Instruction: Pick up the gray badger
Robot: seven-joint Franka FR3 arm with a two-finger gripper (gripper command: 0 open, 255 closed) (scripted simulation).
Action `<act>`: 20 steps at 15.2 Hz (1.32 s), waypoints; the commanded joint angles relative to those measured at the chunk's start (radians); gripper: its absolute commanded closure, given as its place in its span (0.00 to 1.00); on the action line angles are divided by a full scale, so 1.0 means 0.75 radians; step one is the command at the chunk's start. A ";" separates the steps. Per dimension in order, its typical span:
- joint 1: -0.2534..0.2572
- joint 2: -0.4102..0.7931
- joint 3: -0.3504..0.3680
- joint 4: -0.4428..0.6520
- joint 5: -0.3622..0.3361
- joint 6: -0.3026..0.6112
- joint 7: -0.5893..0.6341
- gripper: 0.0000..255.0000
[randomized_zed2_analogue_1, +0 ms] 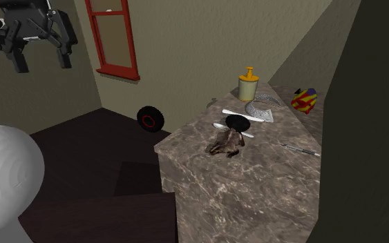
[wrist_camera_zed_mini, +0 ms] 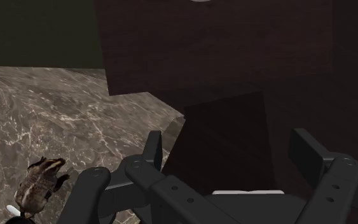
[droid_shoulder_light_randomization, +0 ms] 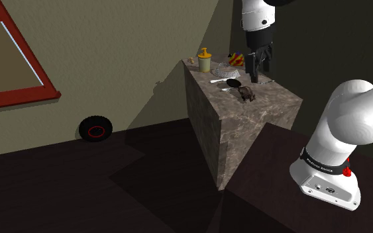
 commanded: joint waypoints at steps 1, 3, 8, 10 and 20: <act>0.000 0.000 0.000 0.000 0.000 0.000 0.000 0.00; -0.024 0.055 -0.039 -0.011 -0.040 0.063 -0.036 0.00; -0.083 0.219 -0.133 -0.009 -0.130 0.222 -0.118 0.00; -0.106 0.294 -0.169 0.004 -0.161 0.284 -0.149 0.00; -0.201 0.723 -0.335 0.167 -0.251 0.559 -0.299 0.00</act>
